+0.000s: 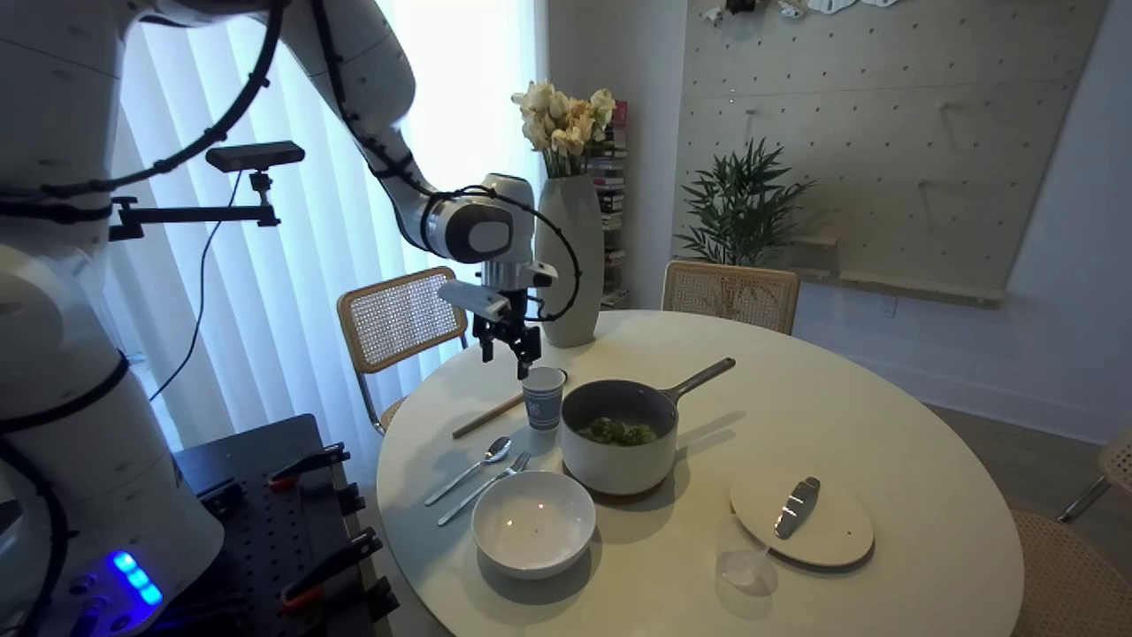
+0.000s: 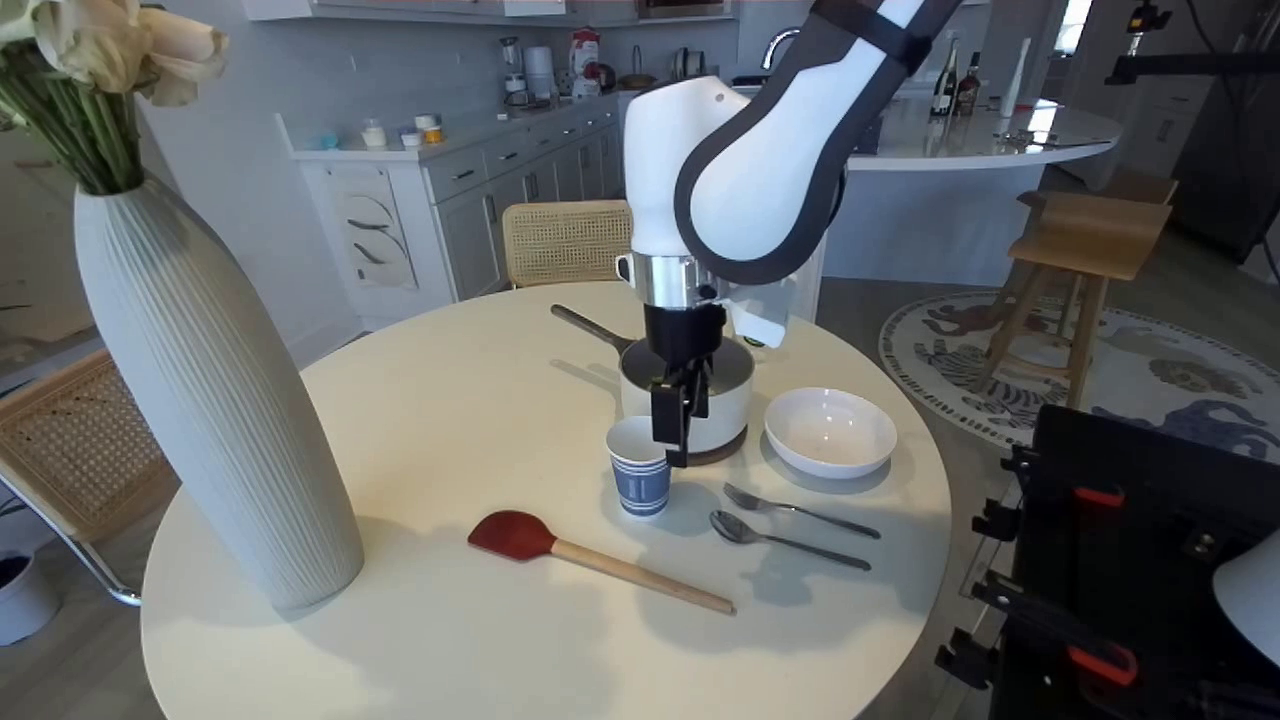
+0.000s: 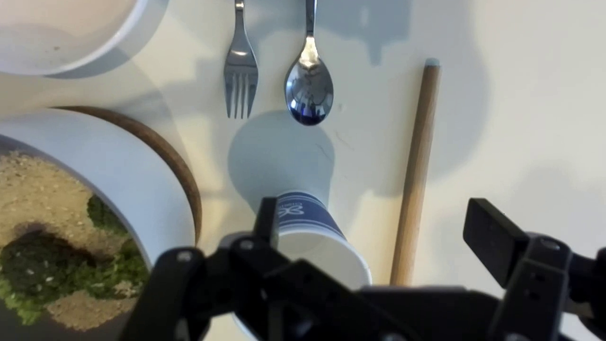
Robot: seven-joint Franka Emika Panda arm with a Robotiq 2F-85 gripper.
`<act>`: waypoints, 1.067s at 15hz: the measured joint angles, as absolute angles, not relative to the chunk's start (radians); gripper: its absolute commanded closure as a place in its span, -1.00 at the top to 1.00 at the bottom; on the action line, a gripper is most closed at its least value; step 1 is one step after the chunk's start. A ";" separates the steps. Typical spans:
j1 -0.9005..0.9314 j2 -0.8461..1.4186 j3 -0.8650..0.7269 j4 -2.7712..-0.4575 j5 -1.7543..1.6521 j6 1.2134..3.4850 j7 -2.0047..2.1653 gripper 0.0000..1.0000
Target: Swap the places of the cup and the cutlery
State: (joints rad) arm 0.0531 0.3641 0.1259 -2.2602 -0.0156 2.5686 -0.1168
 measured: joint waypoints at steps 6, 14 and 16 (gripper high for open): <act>0.052 0.434 0.126 -2.205 -0.016 2.631 -0.155 1.00; 0.049 0.569 0.127 -2.083 -0.016 2.658 -0.201 1.00; 0.049 0.595 0.128 -2.055 -0.017 2.658 -0.210 1.00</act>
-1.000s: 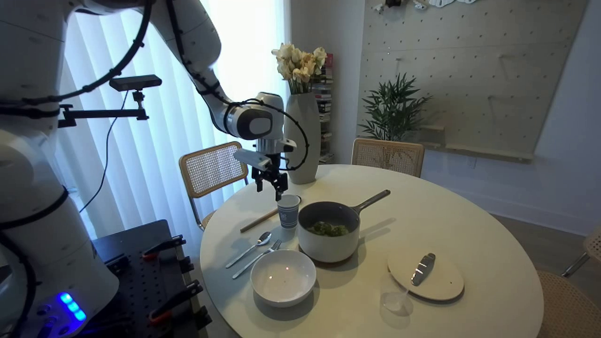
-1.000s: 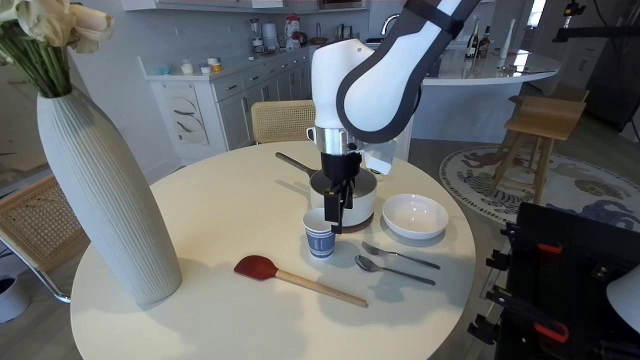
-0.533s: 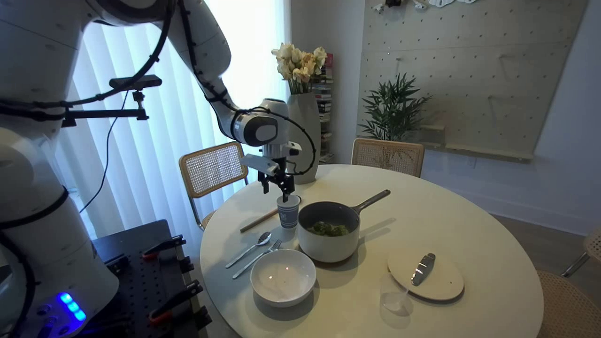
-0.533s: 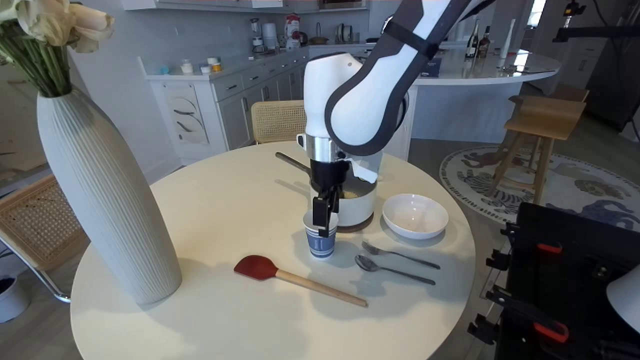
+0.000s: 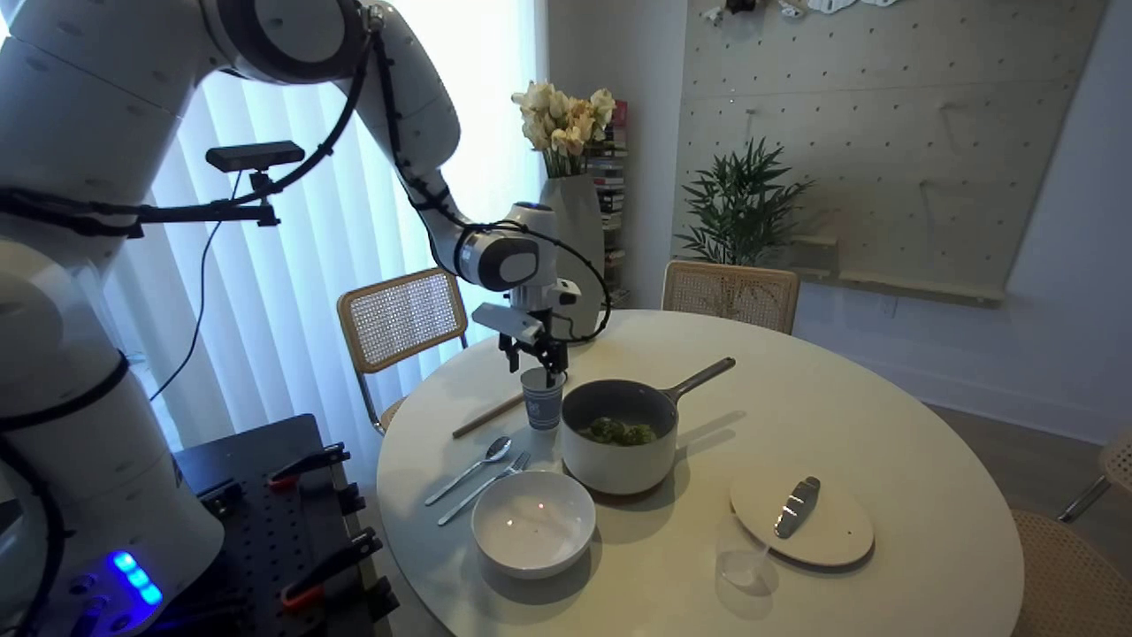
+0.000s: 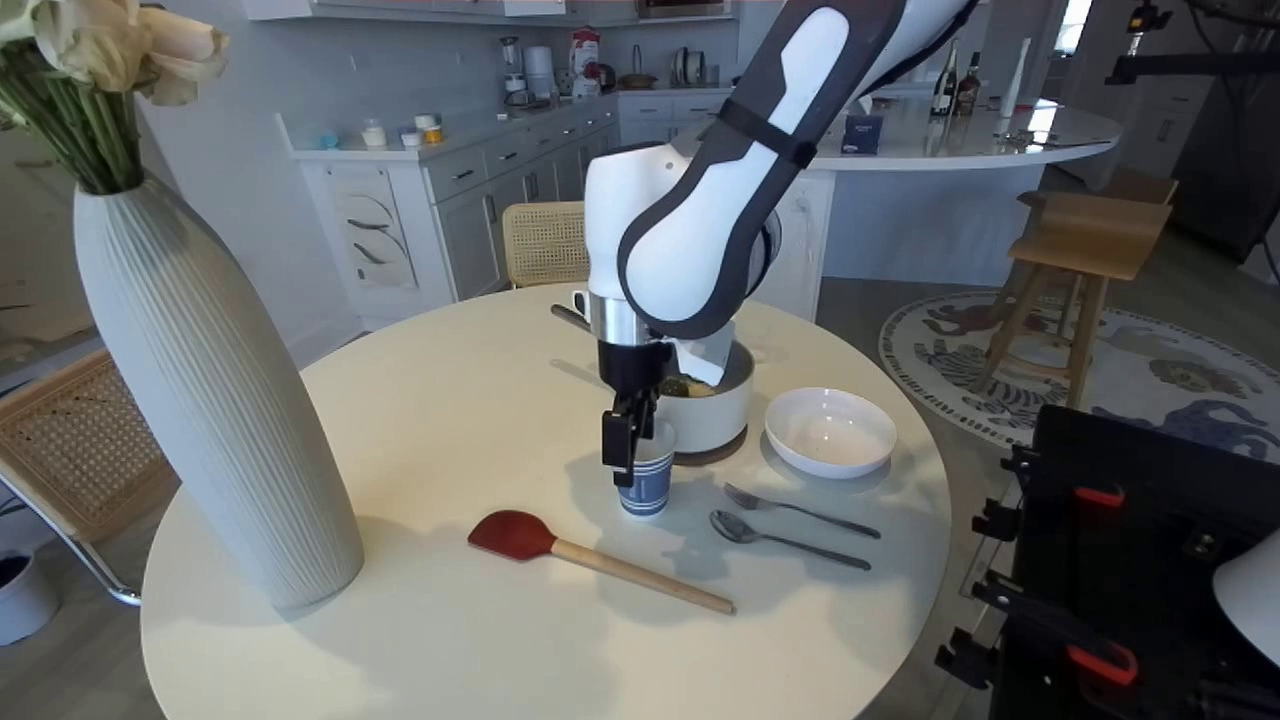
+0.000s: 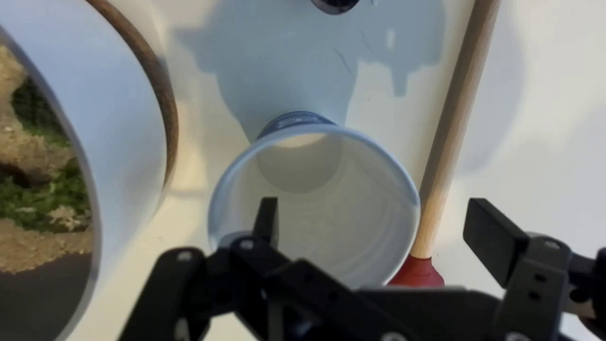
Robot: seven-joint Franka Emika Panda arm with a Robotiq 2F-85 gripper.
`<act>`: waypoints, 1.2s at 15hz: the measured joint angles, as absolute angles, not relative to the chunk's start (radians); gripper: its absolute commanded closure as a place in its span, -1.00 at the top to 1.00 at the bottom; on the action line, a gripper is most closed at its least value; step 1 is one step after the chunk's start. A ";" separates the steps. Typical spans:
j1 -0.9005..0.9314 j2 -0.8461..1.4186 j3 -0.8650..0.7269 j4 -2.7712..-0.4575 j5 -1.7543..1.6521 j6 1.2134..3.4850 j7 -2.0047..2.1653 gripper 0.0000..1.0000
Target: Swap the places of the cup and the cutlery
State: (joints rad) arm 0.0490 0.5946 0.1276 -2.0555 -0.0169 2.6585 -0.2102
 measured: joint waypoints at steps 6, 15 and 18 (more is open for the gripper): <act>0.051 0.635 0.139 -2.006 -0.021 2.658 -0.211 1.00; 0.084 0.637 0.142 -2.001 -0.040 2.659 -0.210 0.41; 0.092 0.637 0.139 -2.001 -0.044 2.659 -0.209 0.06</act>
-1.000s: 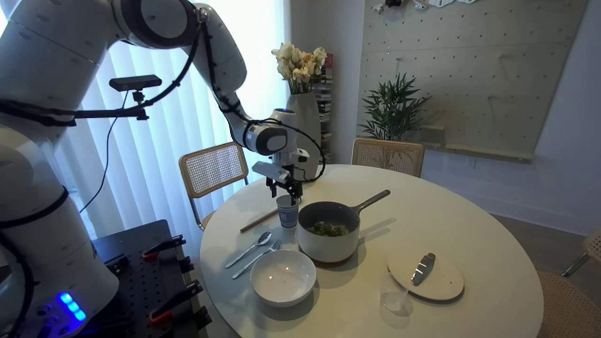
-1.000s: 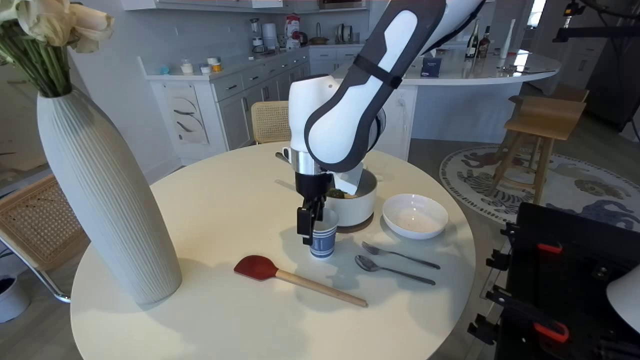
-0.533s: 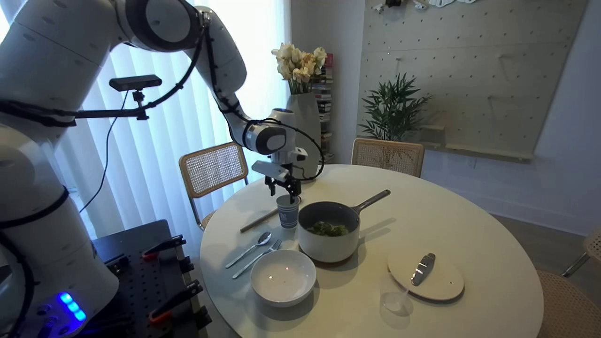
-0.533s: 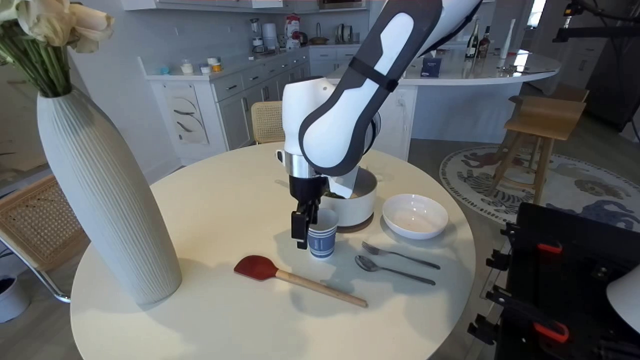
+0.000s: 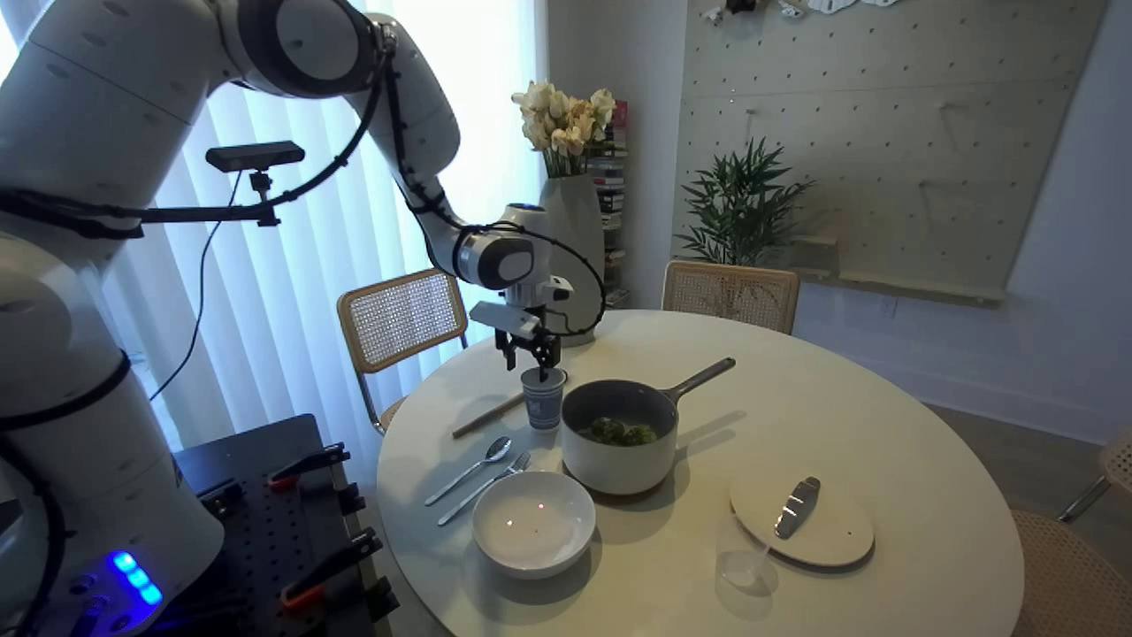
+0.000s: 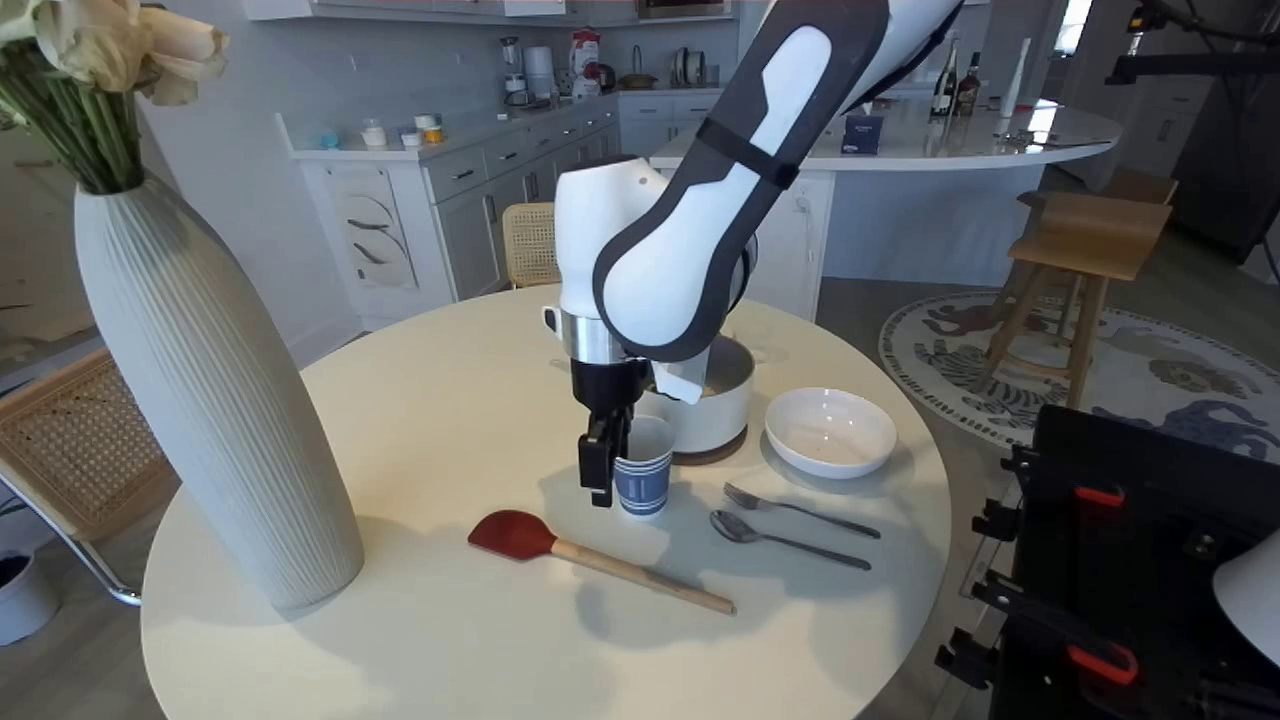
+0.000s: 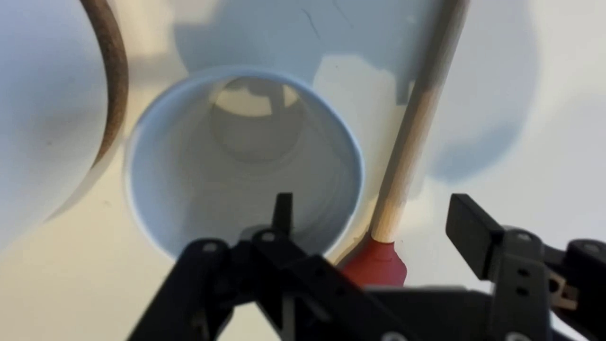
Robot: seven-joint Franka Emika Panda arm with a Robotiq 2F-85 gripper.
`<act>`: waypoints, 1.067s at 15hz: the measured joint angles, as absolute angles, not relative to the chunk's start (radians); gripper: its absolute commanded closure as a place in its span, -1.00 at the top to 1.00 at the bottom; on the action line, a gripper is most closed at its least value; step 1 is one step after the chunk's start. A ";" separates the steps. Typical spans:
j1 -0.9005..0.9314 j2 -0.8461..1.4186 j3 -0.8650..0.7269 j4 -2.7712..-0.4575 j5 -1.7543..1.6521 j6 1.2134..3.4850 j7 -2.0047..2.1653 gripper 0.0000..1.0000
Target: Swap the places of the cup and the cutlery
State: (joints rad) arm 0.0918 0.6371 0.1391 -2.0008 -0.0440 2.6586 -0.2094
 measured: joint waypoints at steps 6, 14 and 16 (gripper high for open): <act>0.101 0.637 0.123 -1.996 -0.062 2.659 -0.207 -0.87; 0.114 0.636 0.076 -1.970 -0.099 2.658 -0.171 -0.98; 0.114 0.635 0.073 -1.970 -0.100 2.658 -0.167 -0.98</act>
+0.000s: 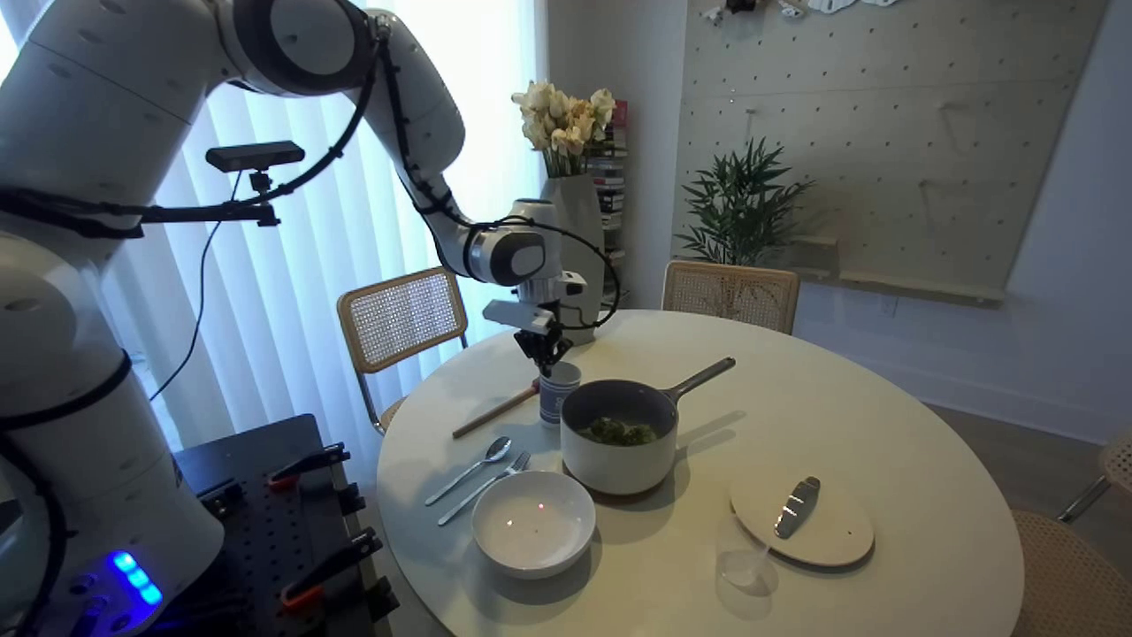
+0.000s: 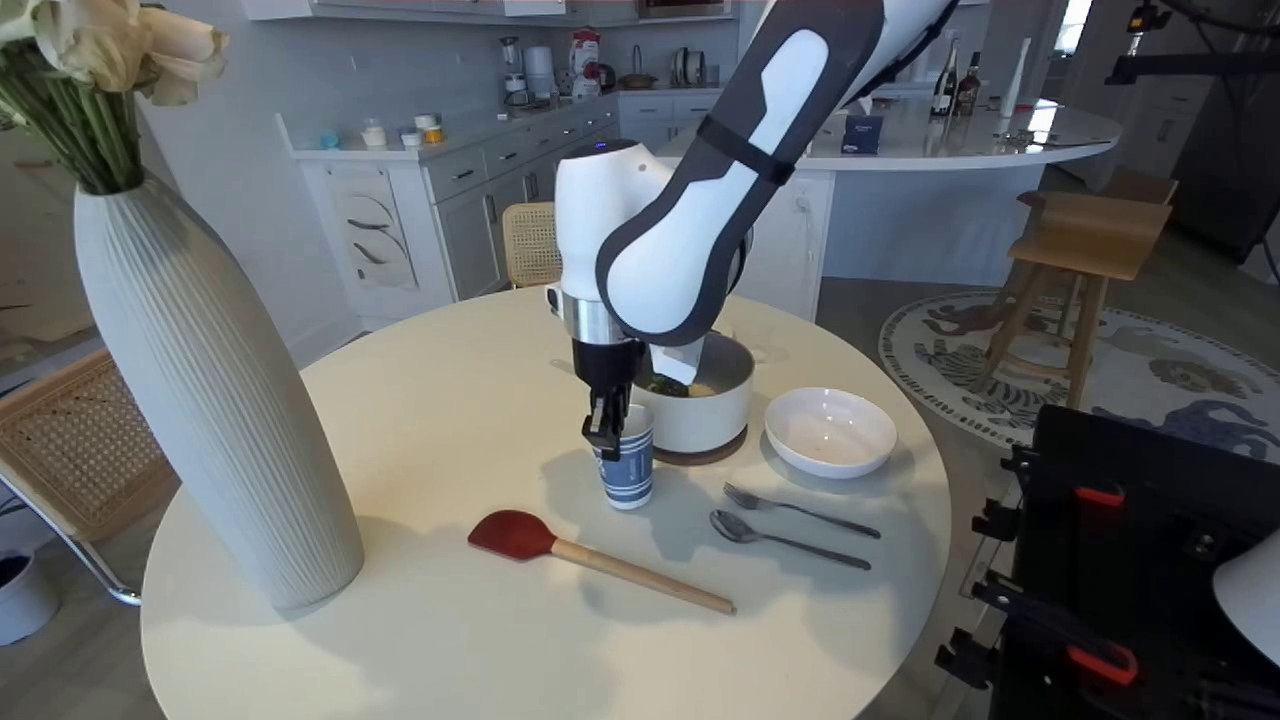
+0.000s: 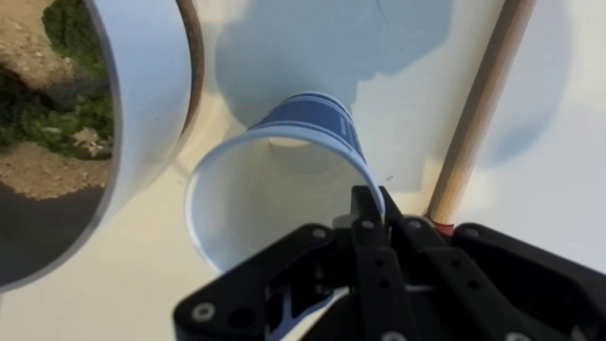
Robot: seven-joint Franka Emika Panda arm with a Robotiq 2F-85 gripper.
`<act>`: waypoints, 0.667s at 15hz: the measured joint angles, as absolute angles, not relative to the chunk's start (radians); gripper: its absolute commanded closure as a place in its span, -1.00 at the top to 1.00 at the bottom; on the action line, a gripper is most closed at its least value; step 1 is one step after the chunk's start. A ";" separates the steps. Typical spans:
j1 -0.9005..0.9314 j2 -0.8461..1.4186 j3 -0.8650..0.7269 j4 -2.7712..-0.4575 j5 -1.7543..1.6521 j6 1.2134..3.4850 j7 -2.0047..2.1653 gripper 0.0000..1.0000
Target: Swap the places of the cup and the cutlery
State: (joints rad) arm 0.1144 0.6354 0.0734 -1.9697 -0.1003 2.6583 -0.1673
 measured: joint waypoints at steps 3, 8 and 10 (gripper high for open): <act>0.114 0.624 0.073 -1.971 -0.100 2.658 -0.167 -0.98; 0.118 0.543 0.075 -2.025 -0.100 2.671 -0.150 -0.98; 0.126 0.482 0.075 -2.083 -0.101 2.691 -0.128 -0.98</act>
